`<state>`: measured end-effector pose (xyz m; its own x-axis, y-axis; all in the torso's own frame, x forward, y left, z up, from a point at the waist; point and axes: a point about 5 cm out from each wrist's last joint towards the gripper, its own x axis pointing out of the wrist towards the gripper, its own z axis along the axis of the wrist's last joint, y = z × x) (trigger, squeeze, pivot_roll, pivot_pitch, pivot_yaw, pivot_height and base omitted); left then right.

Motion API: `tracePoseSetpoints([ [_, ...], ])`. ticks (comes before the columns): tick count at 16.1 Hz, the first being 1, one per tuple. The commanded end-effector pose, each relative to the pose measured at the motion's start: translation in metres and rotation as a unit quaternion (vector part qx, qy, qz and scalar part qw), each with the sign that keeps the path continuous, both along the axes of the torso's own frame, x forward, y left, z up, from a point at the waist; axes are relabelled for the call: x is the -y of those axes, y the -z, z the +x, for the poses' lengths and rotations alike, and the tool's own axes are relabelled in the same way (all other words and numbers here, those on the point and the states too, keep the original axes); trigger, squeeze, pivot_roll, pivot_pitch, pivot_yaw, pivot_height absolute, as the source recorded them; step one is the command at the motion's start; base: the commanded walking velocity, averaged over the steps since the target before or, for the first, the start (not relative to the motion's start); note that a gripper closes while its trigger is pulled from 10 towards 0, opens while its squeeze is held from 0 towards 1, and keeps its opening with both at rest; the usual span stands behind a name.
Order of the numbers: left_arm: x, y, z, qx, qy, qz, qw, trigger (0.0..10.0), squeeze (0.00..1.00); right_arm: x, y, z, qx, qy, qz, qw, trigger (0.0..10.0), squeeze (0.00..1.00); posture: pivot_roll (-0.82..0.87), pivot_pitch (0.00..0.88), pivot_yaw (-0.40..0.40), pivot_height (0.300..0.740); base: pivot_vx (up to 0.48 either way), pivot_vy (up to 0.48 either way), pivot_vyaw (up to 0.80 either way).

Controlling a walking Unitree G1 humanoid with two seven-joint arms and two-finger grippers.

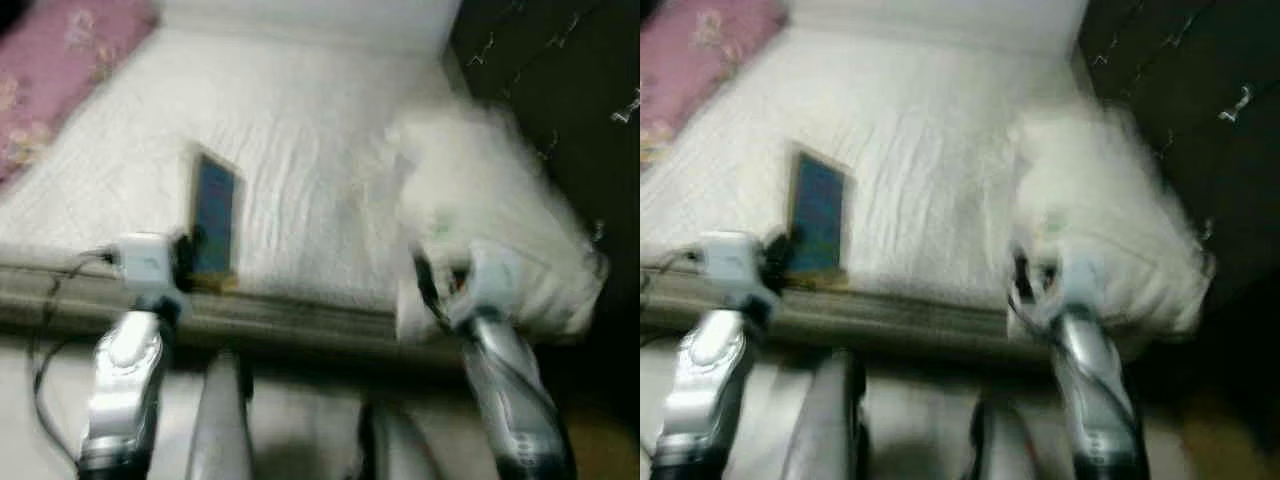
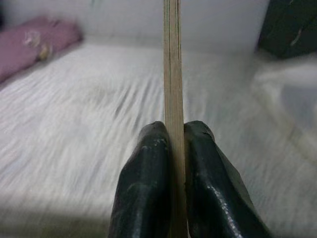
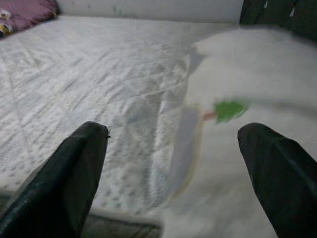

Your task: Clean up the room

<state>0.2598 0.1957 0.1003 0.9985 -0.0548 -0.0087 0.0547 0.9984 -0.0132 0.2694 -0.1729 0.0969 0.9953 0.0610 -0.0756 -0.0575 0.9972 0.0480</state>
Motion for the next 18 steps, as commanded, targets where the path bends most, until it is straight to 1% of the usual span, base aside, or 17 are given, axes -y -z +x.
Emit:
tracePoseSetpoints([
  [1, 0.0001, -0.0050, 0.0041, 0.008, 0.004, 0.003, 1.000, 10.0, 0.00, 0.0008, 0.0019, -0.0016, -0.006, 0.003, 0.001, 1.000, 10.0, 0.00, -0.02, 0.068, -0.045, 0.618, 0.000, 0.000, 0.00],
  [4, 0.0003, -0.0074, 0.0049, 0.014, 0.013, 0.000, 1.000, 10.0, 0.00, 0.0007, 0.0022, -0.0016, -0.007, 0.001, 0.000, 1.000, 10.0, 0.00, -0.02, 0.067, -0.048, 0.618, 0.000, 0.000, 0.00],
  [9, -0.0014, -0.0108, 0.0066, 0.024, 0.019, -0.005, 1.000, 10.0, 0.00, -0.0015, 0.0026, 0.0005, -0.008, -0.003, -0.002, 1.000, 10.0, 0.00, -0.02, 0.065, -0.049, 0.618, 0.303, 0.000, 0.00],
  [18, 0.0021, -0.0122, 0.0098, 0.028, 0.029, -0.008, 0.999, 10.0, 0.00, -0.0018, 0.0018, 0.0009, -0.008, -0.004, -0.003, 1.000, 10.0, 0.00, -0.02, 0.066, -0.052, 0.618, 0.480, 0.000, 0.00],
])
